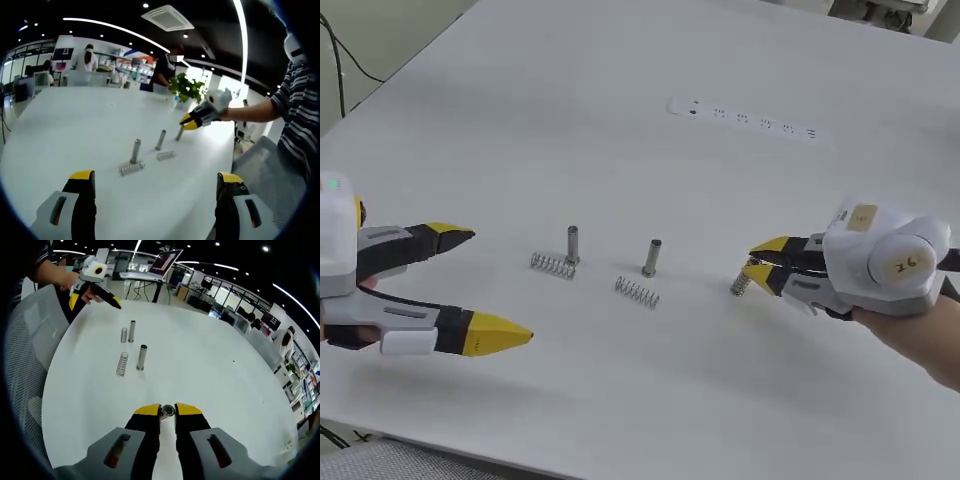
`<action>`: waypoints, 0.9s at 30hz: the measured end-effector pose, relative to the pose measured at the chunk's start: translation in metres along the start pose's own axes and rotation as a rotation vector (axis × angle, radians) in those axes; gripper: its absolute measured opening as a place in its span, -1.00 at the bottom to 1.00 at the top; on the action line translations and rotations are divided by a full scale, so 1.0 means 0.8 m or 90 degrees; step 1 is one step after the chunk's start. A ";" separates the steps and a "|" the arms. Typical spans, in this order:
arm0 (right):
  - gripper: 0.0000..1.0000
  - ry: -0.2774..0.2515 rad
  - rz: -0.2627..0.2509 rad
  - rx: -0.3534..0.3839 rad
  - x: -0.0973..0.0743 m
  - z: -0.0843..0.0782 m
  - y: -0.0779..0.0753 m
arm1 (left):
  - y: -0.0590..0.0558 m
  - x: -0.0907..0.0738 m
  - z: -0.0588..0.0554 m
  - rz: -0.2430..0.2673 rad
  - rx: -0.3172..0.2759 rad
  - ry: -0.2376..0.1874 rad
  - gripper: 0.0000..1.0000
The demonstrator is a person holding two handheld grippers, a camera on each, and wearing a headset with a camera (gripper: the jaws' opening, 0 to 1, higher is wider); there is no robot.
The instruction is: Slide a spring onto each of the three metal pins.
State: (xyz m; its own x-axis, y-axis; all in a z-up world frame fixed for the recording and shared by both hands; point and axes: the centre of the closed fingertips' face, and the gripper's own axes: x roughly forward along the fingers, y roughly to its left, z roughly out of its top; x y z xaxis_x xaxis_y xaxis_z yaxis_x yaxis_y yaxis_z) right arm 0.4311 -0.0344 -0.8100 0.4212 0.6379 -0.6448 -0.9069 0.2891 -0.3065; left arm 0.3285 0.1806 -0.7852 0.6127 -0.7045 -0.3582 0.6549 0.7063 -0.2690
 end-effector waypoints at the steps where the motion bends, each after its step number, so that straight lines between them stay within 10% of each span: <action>1: -0.84 0.001 0.000 0.000 0.001 -0.001 0.000 | 0.001 0.000 0.000 0.001 -0.001 0.000 0.96; 27: -0.76 -0.016 0.000 0.060 -0.003 0.003 -0.001 | -0.001 -0.001 0.005 0.001 0.003 -0.003 0.96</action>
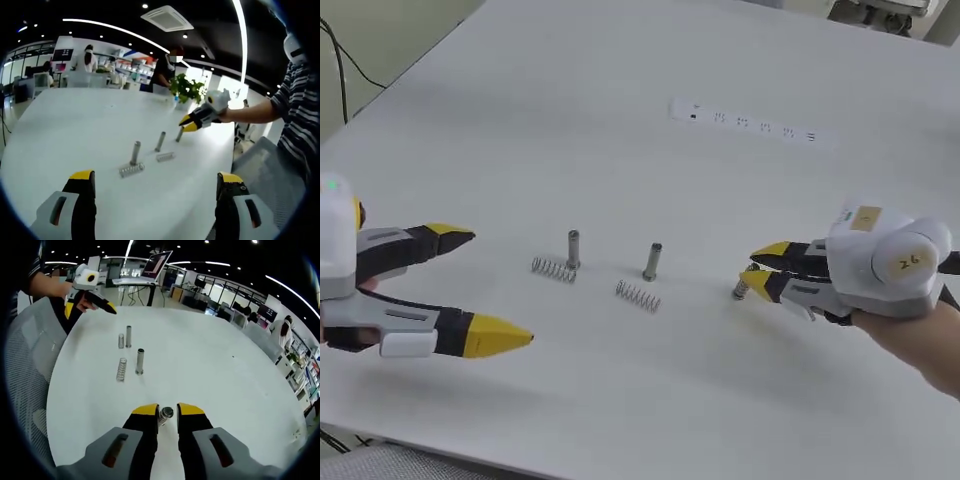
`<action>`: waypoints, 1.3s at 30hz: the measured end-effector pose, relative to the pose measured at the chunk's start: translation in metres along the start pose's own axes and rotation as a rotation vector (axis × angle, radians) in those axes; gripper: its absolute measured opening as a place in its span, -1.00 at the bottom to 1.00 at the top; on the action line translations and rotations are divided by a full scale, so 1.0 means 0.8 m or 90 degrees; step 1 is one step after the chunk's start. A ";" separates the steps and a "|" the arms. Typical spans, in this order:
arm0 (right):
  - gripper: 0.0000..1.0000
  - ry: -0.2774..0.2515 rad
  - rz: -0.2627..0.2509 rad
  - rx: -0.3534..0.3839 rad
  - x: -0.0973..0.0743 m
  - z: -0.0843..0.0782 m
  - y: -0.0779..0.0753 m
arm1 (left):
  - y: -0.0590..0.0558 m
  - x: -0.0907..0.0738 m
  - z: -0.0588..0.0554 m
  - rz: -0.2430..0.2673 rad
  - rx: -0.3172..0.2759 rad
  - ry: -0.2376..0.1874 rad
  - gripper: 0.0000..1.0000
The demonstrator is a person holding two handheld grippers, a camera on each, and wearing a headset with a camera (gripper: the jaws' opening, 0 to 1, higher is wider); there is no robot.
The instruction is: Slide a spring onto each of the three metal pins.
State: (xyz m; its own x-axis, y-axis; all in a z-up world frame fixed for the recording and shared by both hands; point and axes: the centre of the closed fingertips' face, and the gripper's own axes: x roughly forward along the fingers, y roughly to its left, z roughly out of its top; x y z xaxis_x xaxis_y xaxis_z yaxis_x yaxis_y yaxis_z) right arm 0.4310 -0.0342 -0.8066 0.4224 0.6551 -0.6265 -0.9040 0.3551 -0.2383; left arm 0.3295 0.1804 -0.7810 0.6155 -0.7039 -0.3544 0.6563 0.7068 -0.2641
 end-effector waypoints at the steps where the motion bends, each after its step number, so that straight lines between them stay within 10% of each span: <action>1: -0.76 -0.007 0.001 0.009 -0.002 0.002 0.000 | 0.000 0.000 0.000 0.000 0.000 0.000 0.96; 22: -0.71 -0.083 0.014 0.174 -0.021 0.024 0.010 | 0.004 -0.001 0.004 0.003 0.006 0.000 0.96; 39: -0.74 -0.096 0.034 0.201 -0.022 0.031 0.032 | 0.005 0.000 0.003 0.003 0.006 0.001 0.96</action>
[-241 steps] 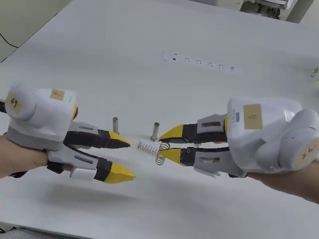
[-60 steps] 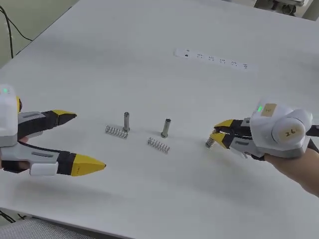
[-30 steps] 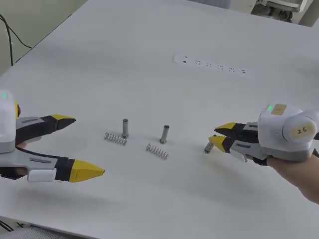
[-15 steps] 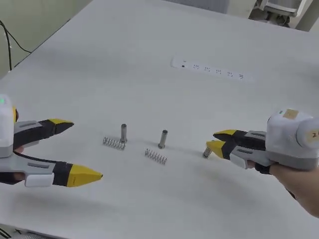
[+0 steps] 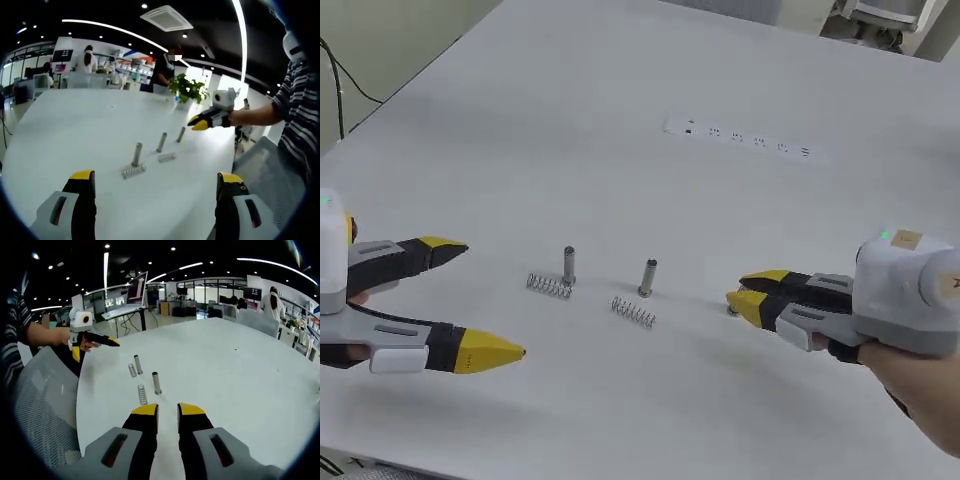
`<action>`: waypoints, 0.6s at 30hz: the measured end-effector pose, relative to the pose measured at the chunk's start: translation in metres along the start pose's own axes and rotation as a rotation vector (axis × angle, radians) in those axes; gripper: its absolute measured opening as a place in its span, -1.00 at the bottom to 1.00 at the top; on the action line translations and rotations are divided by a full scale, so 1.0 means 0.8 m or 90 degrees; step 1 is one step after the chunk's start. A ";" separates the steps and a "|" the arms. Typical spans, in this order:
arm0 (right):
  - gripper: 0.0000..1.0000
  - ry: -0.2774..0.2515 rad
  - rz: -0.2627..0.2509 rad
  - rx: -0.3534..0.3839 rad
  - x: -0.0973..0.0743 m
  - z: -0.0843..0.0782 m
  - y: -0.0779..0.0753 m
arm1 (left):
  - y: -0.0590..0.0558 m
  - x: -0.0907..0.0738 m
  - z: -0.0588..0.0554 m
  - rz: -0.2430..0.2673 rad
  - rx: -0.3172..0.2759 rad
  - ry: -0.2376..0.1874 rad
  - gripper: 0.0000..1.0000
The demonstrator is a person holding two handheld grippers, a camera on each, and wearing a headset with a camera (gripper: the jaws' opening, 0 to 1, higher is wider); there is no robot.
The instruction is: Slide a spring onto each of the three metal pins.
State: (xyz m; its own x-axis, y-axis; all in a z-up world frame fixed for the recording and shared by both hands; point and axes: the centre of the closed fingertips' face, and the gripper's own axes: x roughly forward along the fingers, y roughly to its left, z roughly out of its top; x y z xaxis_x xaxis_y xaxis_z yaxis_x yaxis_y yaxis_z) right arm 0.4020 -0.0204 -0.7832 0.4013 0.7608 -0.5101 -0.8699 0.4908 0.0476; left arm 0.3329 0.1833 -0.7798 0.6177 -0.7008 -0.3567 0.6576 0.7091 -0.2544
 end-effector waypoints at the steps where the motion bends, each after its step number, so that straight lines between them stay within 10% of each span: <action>1: -0.74 0.000 0.001 0.001 0.000 0.000 0.001 | 0.000 0.000 0.000 0.000 0.000 0.001 0.96; 18: -0.76 0.010 0.029 -0.003 0.019 0.005 0.028 | 0.000 -0.001 -0.003 0.000 -0.003 0.004 0.95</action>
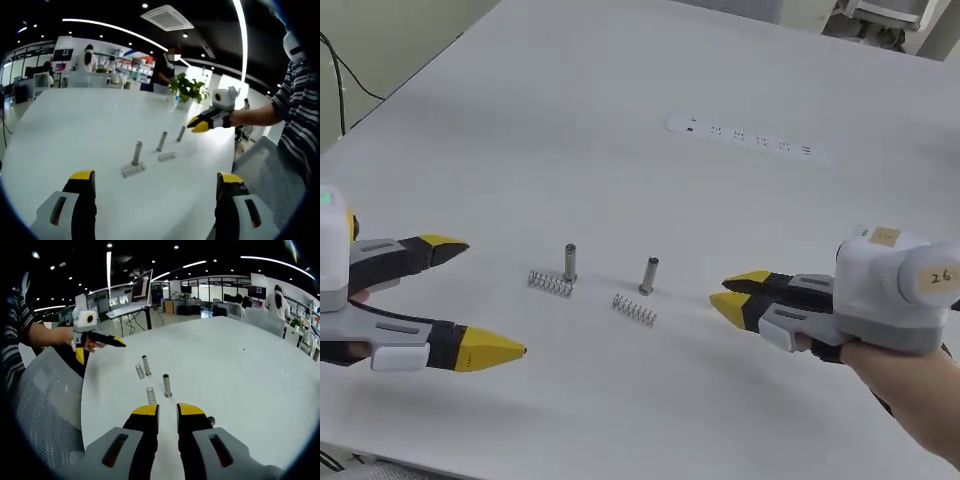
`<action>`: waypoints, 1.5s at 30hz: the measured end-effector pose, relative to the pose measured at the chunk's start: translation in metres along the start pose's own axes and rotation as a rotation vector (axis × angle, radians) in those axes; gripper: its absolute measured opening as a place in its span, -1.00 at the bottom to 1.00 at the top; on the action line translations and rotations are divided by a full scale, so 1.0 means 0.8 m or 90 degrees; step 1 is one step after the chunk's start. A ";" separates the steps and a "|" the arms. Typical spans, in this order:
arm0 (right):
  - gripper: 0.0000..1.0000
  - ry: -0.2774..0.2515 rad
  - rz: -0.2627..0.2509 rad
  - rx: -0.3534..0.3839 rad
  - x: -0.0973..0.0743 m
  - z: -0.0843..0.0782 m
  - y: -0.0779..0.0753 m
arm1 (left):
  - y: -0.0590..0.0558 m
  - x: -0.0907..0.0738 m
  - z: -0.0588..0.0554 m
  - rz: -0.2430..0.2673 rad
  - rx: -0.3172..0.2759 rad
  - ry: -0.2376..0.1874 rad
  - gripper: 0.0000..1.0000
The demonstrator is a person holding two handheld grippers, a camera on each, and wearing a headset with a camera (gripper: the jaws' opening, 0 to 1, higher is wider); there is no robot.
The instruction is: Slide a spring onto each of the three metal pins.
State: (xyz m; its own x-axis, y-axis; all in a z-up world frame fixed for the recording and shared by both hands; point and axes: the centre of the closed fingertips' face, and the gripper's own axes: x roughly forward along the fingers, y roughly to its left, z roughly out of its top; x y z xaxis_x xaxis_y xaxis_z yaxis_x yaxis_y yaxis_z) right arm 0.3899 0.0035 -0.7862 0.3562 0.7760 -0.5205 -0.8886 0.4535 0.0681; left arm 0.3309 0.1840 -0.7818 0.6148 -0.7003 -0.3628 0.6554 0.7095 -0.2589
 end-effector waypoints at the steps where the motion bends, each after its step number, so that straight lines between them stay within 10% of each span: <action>1: -0.76 0.001 0.003 -0.002 0.002 0.001 0.002 | 0.000 0.000 0.000 0.000 0.000 0.000 0.95; 21: -0.77 0.038 0.069 -0.071 0.063 0.015 0.052 | 0.001 -0.004 -0.001 0.002 0.007 0.004 0.96; 45: -0.79 0.128 0.061 -0.118 0.098 -0.031 0.043 | -0.004 -0.009 -0.002 0.002 0.008 0.006 0.95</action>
State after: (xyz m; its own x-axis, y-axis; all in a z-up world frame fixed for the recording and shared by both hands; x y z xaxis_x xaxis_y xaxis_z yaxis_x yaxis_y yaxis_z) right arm 0.3800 0.0691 -0.8462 0.2206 0.7007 -0.6785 -0.9595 0.2807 -0.0222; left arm 0.3239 0.1870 -0.7798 0.6125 -0.6973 -0.3722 0.6588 0.7106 -0.2472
